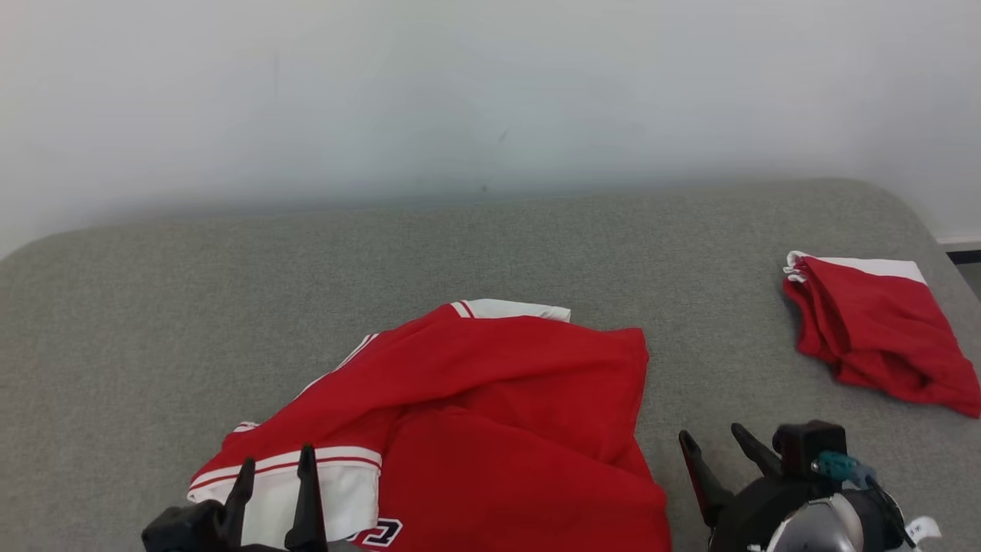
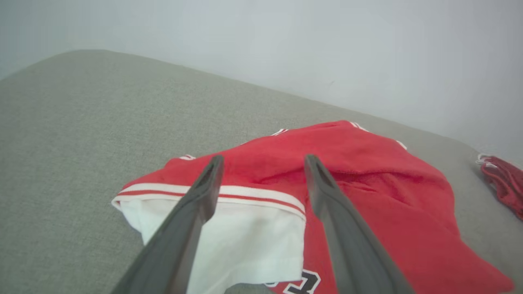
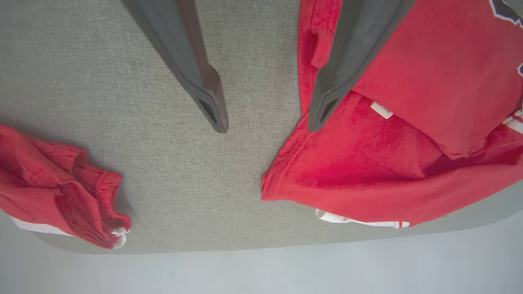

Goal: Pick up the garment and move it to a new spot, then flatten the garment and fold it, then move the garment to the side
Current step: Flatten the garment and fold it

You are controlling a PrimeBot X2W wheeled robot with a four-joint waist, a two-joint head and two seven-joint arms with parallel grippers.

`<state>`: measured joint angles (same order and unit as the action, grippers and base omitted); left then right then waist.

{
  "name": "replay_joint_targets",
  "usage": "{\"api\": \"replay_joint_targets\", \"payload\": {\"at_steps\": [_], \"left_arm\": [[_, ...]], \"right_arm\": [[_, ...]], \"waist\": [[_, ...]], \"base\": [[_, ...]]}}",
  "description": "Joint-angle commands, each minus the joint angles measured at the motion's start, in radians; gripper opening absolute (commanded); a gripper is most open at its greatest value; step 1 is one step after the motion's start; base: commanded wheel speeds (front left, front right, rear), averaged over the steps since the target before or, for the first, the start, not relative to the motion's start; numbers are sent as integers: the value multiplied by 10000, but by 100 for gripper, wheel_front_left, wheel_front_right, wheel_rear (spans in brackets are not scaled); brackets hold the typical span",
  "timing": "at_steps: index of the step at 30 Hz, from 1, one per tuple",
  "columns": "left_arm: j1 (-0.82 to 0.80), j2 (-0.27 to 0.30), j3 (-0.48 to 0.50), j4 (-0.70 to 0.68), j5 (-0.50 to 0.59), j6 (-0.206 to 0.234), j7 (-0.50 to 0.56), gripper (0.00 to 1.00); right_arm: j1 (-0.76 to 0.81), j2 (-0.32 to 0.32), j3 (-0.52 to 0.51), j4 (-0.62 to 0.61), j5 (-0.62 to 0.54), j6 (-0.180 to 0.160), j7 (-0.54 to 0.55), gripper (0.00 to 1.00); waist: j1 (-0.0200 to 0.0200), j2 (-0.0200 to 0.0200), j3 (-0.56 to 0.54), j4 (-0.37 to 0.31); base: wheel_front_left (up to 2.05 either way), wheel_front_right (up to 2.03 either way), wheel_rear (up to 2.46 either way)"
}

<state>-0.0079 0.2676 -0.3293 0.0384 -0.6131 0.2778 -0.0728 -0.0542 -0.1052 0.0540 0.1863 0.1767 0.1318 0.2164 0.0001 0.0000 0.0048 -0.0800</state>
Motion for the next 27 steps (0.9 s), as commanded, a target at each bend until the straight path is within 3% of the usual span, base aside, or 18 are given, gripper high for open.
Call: {"api": "replay_joint_targets", "payload": {"at_steps": [1, 6, 14, 15, 18, 21, 23, 24, 25, 27], "left_arm": [[-52, 7, -31, -34, 61, -55, -106, 100], [-107, 206, -111, -91, 220, -768, -1049, 100], [-202, 413, -93, -217, 312, -959, -1288, 100], [-209, 441, -89, -268, 331, -1014, -1327, 100], [-86, 545, -15, -373, 364, -1067, -1437, 100], [142, 689, 126, -434, 313, -1029, -1525, 100], [239, 780, 269, -489, 268, -990, -1564, 100], [293, 821, 325, -523, 266, -935, -1566, 100], [360, 850, 379, -574, 228, -929, -1564, 100], [535, 899, 425, -640, 195, -840, -1511, 100]], "right_arm": [[-112, 0, -8, 77, 87, -24, 102, 100], [-1165, 177, -458, 970, 484, -24, 1781, 100], [-2135, 439, -921, 2106, 361, -23, 2925, 100], [-2160, 472, -954, 2189, 294, -23, 2982, 96], [-2281, 521, -984, 2401, 238, -23, 3013, 59], [-2357, 514, -934, 2563, 225, -23, 3001, 45], [-2367, 530, -902, 2636, 192, -23, 2944, 27], [-2404, 533, -908, 2640, 144, -24, 2901, 9], [-2449, 528, -947, 2609, 122, -23, 2814, 0], [-2464, 511, -1077, 2476, -136, -24, 2640, 0]], "waist": [[-1, 0, 115, 191], [-1, 0, 397, 812], [-1, 0, 771, 1510], [-1, 0, 781, 1550], [-1, 0, 788, 1630], [-1, 0, 783, 1690], [-1, 0, 774, 1716], [-1, 0, 764, 1725], [-1, 0, 750, 1734], [-1, 0, 707, 1754]], "base": [[0, 0, 0], [0, 0, 0], [0, 0, 0], [0, 0, 0], [0, 0, 0], [0, 0, 0], [0, 0, 0], [0, 0, 0], [0, 0, 0], [0, 0, 0]]}}
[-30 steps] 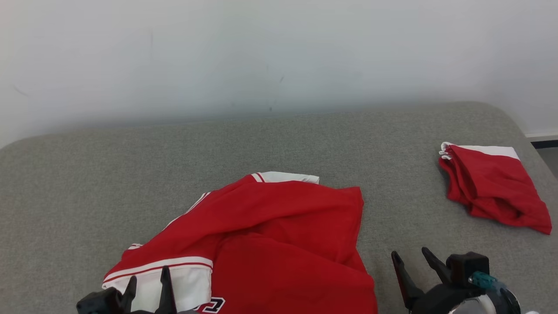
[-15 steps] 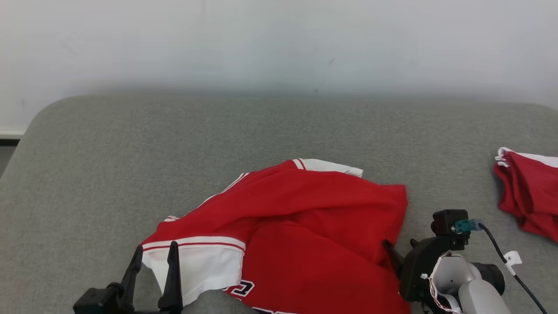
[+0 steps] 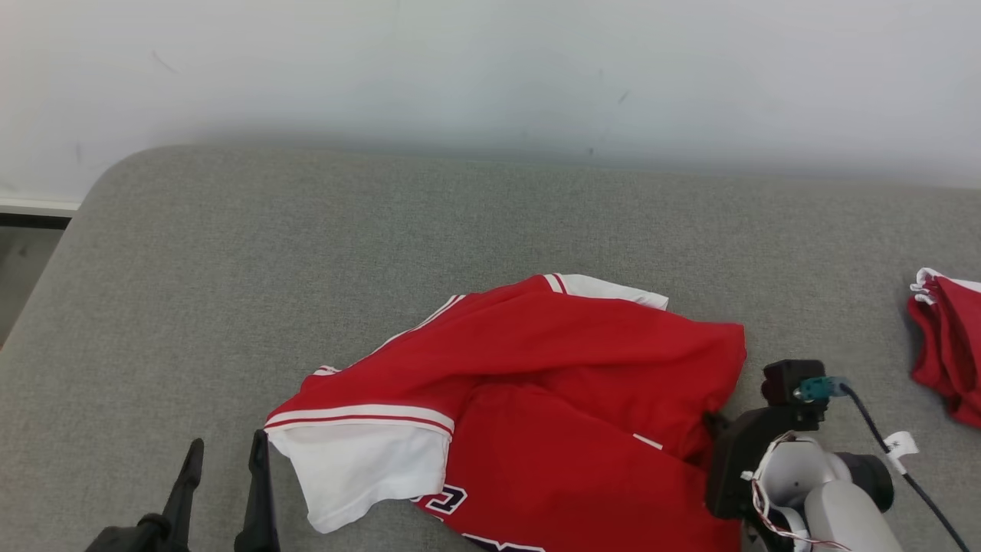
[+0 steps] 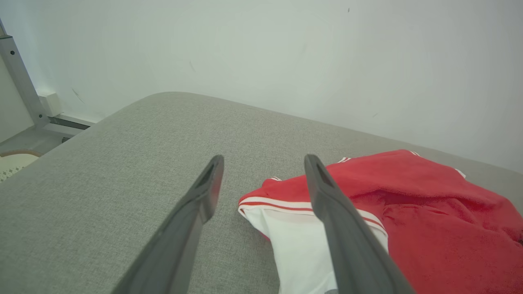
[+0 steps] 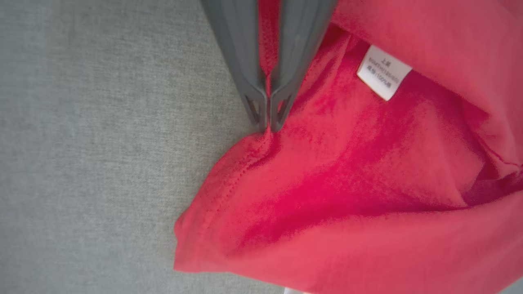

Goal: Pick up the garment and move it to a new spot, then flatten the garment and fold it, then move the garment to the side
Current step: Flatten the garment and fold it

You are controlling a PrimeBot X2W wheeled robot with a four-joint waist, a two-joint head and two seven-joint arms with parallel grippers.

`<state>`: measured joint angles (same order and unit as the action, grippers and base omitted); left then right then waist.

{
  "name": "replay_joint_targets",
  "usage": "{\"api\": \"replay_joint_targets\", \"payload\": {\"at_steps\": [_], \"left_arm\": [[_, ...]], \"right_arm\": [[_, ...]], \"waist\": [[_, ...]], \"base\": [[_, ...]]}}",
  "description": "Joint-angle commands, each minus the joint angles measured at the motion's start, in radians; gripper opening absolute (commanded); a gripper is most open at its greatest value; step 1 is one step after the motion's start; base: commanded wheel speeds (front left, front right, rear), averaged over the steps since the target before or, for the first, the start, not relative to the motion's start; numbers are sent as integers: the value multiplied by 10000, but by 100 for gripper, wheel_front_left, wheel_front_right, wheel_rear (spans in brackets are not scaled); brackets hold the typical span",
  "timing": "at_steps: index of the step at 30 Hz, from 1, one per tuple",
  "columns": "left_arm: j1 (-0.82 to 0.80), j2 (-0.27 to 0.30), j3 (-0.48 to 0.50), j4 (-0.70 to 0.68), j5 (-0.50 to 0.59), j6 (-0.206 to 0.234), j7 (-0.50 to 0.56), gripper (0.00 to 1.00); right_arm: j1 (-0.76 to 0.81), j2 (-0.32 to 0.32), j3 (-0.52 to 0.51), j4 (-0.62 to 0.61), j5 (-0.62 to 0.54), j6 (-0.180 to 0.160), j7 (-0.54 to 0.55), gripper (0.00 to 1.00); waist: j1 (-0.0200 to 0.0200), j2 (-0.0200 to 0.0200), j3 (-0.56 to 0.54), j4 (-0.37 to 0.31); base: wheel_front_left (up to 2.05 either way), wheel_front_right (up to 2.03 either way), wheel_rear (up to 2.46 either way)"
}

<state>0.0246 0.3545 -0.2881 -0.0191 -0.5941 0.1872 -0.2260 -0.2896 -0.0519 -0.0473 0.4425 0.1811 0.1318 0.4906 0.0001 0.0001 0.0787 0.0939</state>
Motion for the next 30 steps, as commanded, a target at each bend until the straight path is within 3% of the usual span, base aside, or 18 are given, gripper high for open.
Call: {"api": "replay_joint_targets", "payload": {"at_steps": [1, 6, 12, 18, 19, 20, 24, 26, 30], "left_arm": [[252, 44, 16, -107, 3, 88, 25, 100], [418, 13, -5, -291, -34, 242, 145, 100], [345, -40, -124, -508, 0, 367, 291, 100], [151, -97, -288, -577, 35, 336, 425, 100], [109, -118, -374, -551, 33, 297, 482, 100], [142, -144, -415, -515, -8, 298, 543, 100], [140, -219, -611, -407, -182, 215, 814, 100], [391, -307, -960, -233, -718, -173, 1491, 100], [547, -358, -1300, 41, -1207, -524, 2112, 100]], "right_arm": [[-73, -20, -171, -189, -287, -23, -190, 0], [250, -51, -768, -915, -838, -23, -228, 0], [-454, -819, -890, -1840, -1351, -23, -342, 0], [-1598, -1658, -603, -1310, -1359, -24, -368, 0], [-1993, -1836, -434, -815, -1354, -23, -452, 38], [-2131, -1887, -393, -497, -1363, -24, -403, 100], [-2457, -2012, 22, 317, -1196, -24, -449, 100], [-2061, -1897, 88, 646, -885, -24, -643, 100], [-1432, -1665, 61, 324, -540, -23, -803, 100]], "waist": [[-1, -1, -61, 28], [-1, -1, -233, 78], [-1, -1, -167, 172], [-1, -1, 21, 472], [-1, -1, 56, 603], [-1, -1, 53, 658], [-1, -1, -53, 850], [-1, -1, -335, 853], [-1, -1, -664, 678]], "base": [[0, 0, 0], [0, 0, 0], [0, 0, 0], [0, 0, 0], [0, 0, 0], [0, 0, 0], [0, 0, 0], [0, 0, 0], [0, 0, 0]]}}
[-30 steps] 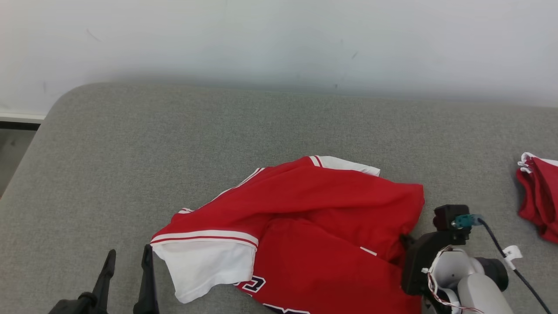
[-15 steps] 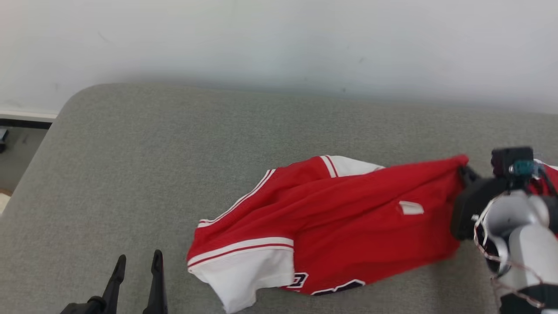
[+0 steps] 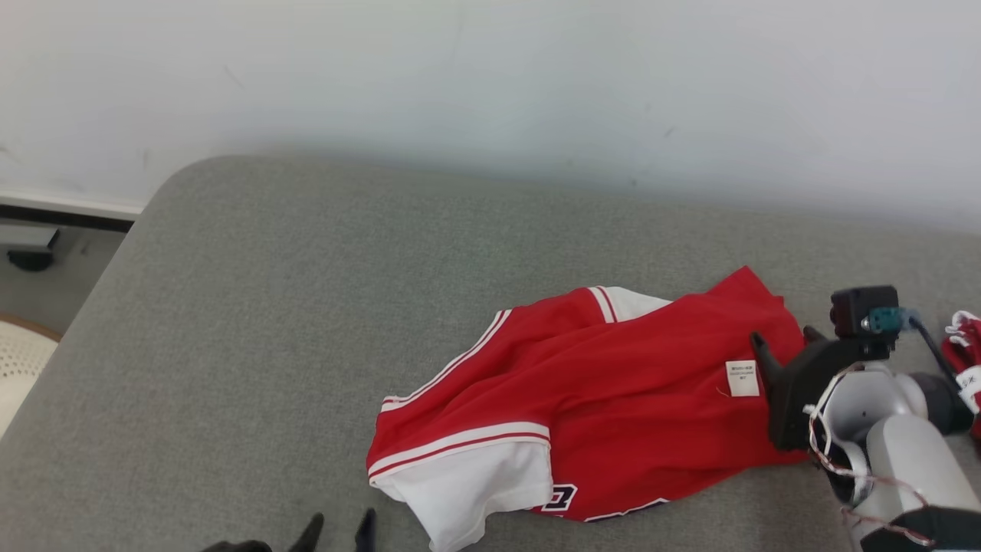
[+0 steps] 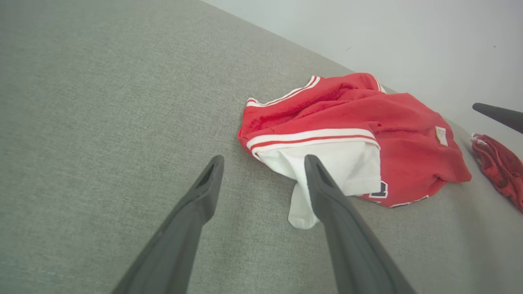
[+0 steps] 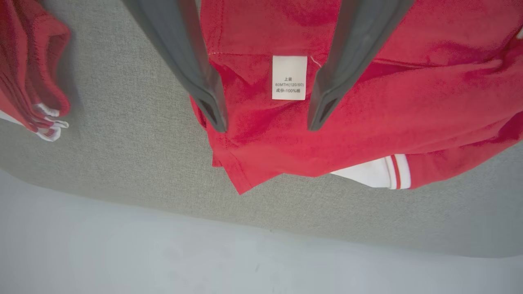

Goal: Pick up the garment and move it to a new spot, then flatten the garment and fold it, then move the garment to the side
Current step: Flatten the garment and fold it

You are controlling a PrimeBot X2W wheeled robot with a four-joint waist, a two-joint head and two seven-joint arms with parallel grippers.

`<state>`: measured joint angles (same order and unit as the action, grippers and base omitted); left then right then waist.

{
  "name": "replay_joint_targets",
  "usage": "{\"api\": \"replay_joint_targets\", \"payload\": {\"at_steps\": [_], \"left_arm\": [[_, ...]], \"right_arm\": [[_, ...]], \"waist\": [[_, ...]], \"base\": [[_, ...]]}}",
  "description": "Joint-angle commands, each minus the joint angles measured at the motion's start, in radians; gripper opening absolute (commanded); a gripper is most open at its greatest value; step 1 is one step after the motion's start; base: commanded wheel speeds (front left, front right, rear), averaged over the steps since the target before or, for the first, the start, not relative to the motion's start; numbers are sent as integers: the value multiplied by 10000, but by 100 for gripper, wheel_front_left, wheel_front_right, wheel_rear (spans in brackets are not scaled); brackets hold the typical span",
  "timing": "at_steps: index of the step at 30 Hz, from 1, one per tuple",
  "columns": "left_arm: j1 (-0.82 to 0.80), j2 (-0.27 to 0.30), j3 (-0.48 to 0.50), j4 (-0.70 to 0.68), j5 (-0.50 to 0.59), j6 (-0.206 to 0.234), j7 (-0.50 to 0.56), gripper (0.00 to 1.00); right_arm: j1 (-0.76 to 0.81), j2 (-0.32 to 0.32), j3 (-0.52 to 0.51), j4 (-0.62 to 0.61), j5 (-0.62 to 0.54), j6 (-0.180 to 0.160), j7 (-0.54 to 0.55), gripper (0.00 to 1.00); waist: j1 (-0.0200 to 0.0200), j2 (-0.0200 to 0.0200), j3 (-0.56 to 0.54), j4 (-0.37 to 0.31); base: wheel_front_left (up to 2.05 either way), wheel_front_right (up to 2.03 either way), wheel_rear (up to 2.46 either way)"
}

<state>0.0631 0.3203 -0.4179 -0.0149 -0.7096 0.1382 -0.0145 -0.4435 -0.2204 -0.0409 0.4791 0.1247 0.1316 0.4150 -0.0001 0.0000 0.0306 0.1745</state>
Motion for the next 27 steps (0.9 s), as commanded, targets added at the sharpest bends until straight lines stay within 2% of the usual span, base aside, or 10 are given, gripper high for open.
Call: {"api": "replay_joint_targets", "payload": {"at_steps": [1, 7, 14, 19, 20, 21, 22, 27], "left_arm": [[200, -14, -90, 106, -87, -118, 121, 100], [-192, -183, -638, 1366, -201, -639, 493, 100], [-847, -635, -773, 2767, -285, -693, 544, 100], [-1266, -873, -766, 3601, -280, -354, 772, 100], [-1344, -896, -786, 3715, -291, -345, 833, 76], [-1396, -920, -779, 3753, -301, -371, 828, 24], [-1417, -975, -772, 3756, -388, -412, 822, 0], [-1393, -1034, -567, 3403, -616, -581, 497, 0]], "right_arm": [[292, 97, 4, -207, 106, -23, -107, 100], [1794, 692, 82, -1764, 455, -21, -52, 100], [2625, 954, 160, -2749, 559, -21, 318, 100], [2856, 1016, 104, -3160, 523, -23, 498, 100], [2867, 1026, 97, -3217, 510, -23, 526, 100], [2858, 1038, 78, -3262, 497, -23, 560, 100], [2877, 1038, 58, -3322, 482, -21, 571, 100], [3028, 1101, -107, -3523, 455, -21, 578, 100]], "waist": [[1, 0, -262, -202], [1, 0, -500, -802], [1, 0, -442, -1351], [1, 0, -392, -1508], [1, 0, -389, -1518], [1, 0, -388, -1520], [1, 0, -388, -1514], [1, 0, -408, -1430]], "base": [[0, 0, 0], [0, 0, 0], [0, 0, 0], [0, 0, 0], [0, 0, 0], [0, 0, 0], [0, 0, 0], [0, 0, 0]]}}
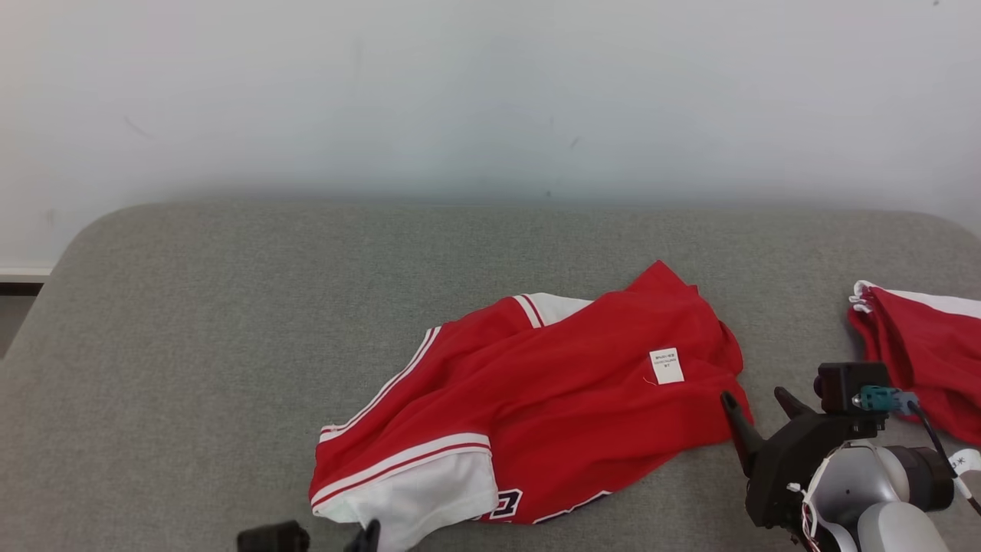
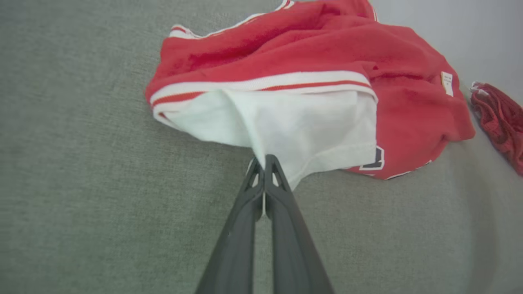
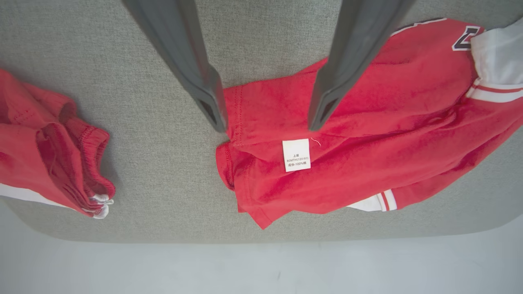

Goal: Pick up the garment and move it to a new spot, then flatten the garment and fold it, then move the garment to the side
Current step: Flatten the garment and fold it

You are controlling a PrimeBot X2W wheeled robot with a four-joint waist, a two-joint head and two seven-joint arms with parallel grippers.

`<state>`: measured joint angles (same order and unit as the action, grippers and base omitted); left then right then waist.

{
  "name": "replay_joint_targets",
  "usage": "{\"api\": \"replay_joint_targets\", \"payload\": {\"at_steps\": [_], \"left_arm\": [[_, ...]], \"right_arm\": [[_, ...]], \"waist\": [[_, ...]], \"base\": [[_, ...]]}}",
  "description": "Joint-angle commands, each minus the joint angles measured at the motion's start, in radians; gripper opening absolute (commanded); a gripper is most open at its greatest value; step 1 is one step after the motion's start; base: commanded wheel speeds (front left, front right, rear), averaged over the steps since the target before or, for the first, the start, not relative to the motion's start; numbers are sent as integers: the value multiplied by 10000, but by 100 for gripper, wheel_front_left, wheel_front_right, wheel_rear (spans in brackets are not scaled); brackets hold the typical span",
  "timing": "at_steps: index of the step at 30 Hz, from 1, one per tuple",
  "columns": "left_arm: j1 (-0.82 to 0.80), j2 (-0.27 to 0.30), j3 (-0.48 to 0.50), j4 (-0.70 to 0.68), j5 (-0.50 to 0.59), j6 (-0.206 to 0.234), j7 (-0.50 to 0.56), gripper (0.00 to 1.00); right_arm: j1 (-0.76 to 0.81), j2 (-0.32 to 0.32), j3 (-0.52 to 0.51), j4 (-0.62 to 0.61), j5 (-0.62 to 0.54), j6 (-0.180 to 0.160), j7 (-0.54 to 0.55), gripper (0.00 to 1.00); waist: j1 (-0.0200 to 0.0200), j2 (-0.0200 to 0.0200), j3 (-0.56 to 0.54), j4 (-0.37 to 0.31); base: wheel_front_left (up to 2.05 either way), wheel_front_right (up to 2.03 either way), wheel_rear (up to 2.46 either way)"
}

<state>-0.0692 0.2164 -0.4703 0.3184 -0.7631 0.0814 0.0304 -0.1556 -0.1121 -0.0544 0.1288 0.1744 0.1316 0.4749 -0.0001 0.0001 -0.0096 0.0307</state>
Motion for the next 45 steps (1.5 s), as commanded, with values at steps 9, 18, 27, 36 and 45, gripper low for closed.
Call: {"api": "replay_joint_targets", "payload": {"at_steps": [9, 18, 27, 36, 45], "left_arm": [[500, 478, 939, -2186, -565, 432, -309, 0], [1113, 606, 652, -2946, -660, 893, 429, 0], [839, 574, 511, -2550, -422, 871, 268, 5], [810, 574, 337, -2014, -523, 593, 281, 100], [306, 999, -375, -922, 459, -78, -76, 100]], "right_arm": [[385, 152, -424, -318, -132, -21, 6, 100], [192, 148, -1049, 23, -631, -21, 802, 100], [-1315, -79, -1127, 1348, -1165, -21, 1261, 100], [-1850, -124, -888, 2175, -1028, -21, 862, 100], [-1745, -152, -623, 2225, -908, -21, 806, 100]], "waist": [[1, -1, -79, 467], [1, -1, 11, 616], [1, -1, 337, 648], [1, -1, 413, 901], [1, -1, 398, 771]], "base": [[0, 0, 0], [0, 0, 0], [0, 0, 0], [0, 0, 0], [0, 0, 0]]}}
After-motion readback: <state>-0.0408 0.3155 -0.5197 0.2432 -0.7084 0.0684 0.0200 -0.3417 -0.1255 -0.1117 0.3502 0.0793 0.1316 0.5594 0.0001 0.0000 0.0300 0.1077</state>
